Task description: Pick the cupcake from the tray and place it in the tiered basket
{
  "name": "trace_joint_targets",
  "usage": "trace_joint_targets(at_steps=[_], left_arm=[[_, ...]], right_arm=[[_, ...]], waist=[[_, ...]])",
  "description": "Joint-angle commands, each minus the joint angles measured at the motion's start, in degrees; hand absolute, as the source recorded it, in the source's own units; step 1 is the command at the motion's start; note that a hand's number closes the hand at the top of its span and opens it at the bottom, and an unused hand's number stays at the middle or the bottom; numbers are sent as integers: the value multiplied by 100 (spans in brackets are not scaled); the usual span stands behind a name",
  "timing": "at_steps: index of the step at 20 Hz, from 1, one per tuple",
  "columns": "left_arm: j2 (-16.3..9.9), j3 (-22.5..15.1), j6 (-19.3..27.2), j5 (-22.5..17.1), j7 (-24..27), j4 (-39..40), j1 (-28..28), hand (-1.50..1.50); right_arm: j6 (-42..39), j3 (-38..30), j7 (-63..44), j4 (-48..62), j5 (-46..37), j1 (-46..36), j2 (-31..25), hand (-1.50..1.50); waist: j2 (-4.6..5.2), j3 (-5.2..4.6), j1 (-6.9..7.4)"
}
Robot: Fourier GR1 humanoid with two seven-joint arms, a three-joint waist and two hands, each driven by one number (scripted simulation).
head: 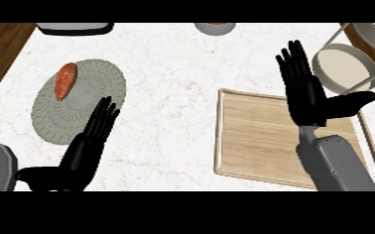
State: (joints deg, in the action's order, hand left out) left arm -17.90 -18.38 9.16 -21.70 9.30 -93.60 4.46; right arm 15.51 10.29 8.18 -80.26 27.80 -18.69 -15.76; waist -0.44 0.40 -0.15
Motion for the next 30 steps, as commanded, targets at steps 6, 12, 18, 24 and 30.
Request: trace_joint_targets(at_steps=[6,12,18,24,30], left_arm=[[-1095,827,456,351,-738,946,552,0],[-1283,951,116,137,-1091,1274,330,0],[-1457,1025,78,163,-1271,1342,135,0],[-1268,896,154,341,-1347,1381,12,0],[-1253,1188,-219,313,-1099,1613,96,0]], right_arm=[[-2427,-1095,432,780,2271,1304,250,150],[-1392,-1561,1826,1300,730,1728,-250,-150],[-762,-752,546,1628,-1072,1968,-2142,-150],[-2151,-256,-1038,919,-895,1418,-2934,-150],[-2532,-292,-2267,521,-773,562,-2889,-150]], waist=[[217,63,-61],[101,-45,-38],[108,-78,49],[48,-53,52],[41,-45,50]])
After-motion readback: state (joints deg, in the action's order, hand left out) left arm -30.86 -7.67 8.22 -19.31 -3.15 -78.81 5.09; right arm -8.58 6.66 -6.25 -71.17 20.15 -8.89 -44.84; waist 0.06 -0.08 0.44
